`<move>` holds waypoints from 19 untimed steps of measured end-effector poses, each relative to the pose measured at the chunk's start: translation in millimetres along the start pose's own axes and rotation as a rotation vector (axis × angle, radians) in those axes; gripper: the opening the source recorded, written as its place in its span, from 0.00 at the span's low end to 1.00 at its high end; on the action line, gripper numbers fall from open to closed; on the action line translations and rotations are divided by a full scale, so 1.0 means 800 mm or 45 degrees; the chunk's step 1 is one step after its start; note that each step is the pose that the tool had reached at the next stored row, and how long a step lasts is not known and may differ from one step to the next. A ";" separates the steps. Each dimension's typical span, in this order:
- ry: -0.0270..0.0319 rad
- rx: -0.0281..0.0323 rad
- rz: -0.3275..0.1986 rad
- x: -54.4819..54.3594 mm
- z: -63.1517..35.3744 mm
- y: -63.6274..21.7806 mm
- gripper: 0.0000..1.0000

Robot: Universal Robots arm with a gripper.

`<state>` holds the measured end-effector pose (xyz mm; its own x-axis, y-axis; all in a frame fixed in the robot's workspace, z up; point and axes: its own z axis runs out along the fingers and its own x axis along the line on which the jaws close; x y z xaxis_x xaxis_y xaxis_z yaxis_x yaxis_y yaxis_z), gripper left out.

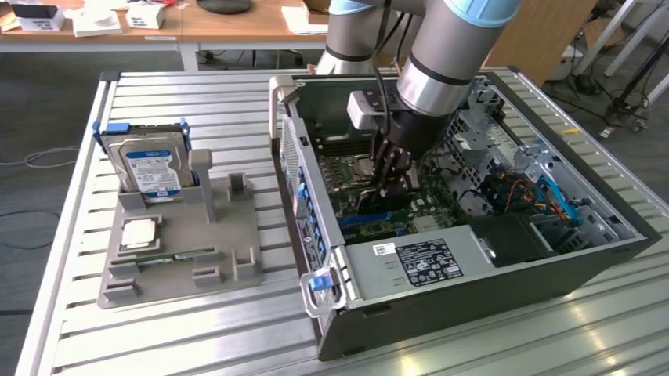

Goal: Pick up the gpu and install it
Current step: 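Insert the gpu into the slot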

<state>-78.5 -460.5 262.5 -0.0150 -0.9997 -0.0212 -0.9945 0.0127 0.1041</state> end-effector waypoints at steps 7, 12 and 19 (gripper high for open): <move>0.0000 0.0000 0.000 0.000 -0.002 0.000 0.27; -0.0003 -0.0002 0.000 0.002 -0.003 0.000 0.27; -0.0009 -0.0001 0.000 0.002 -0.002 0.000 0.27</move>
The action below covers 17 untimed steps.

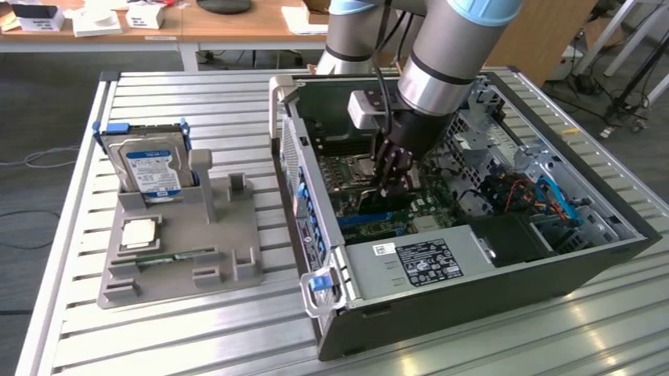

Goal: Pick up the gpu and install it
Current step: 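Insert the gpu into the slot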

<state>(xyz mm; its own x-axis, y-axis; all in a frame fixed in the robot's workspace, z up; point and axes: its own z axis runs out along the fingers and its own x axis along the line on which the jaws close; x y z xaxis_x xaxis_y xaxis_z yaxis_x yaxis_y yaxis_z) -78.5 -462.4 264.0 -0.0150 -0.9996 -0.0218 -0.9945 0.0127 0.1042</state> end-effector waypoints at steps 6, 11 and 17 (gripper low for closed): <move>0.0001 0.0000 0.000 0.000 0.001 0.000 0.27; -0.0002 0.0001 0.000 0.000 0.002 0.000 0.27; -0.0004 0.0002 0.000 0.000 0.003 0.000 0.27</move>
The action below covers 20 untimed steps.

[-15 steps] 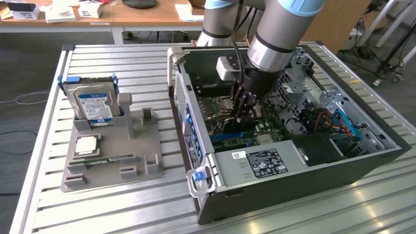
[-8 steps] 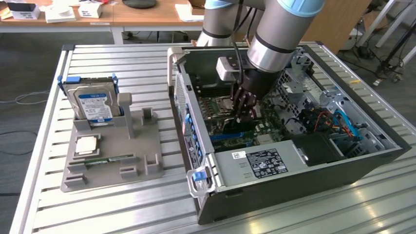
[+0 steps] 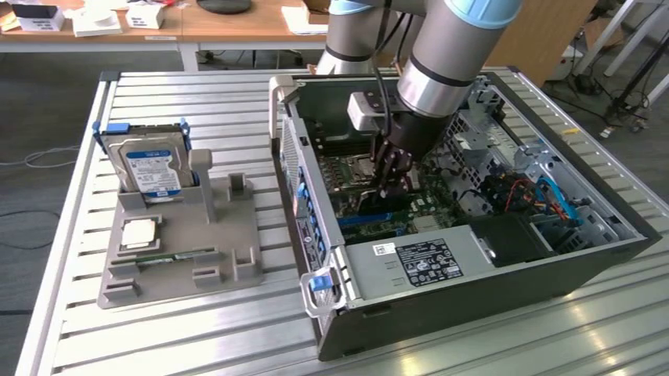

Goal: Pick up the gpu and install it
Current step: 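Insert the gpu into the slot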

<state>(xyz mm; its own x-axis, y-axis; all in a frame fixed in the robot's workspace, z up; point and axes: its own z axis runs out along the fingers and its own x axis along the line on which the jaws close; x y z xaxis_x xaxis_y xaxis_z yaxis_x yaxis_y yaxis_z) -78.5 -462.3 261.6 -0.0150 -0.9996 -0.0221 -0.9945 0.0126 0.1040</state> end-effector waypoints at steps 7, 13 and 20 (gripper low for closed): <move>0.0006 -0.0003 0.000 0.000 0.003 0.000 0.27; 0.0005 -0.0002 0.000 0.000 0.004 0.000 0.27; 0.0003 -0.0002 0.000 0.000 0.006 -0.001 0.27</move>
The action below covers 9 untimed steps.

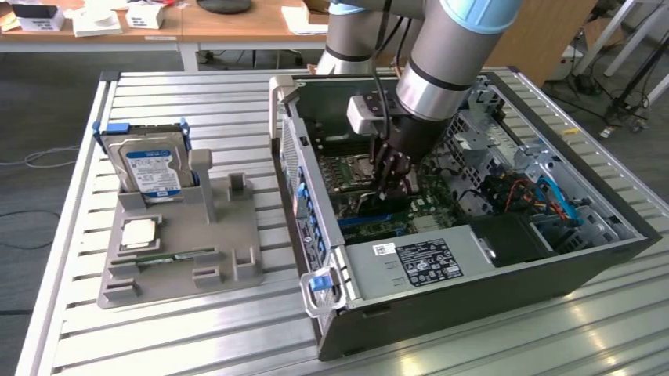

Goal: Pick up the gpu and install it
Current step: 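Insert the gpu into the slot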

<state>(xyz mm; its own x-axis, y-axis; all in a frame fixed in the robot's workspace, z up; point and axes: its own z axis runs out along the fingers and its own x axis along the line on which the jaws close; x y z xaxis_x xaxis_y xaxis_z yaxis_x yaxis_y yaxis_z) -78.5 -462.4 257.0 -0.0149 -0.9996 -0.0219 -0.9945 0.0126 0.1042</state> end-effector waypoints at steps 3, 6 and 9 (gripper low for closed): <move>-0.0003 0.0001 0.000 0.000 0.000 0.000 0.27; 0.0000 0.0000 0.000 0.000 0.001 0.000 0.27; -0.0002 0.0001 0.000 0.000 0.002 0.000 0.27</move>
<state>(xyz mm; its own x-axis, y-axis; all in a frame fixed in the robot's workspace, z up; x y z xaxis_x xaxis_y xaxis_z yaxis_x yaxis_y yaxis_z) -78.5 -462.3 255.5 -0.0150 -0.9996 -0.0220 -0.9945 0.0126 0.1041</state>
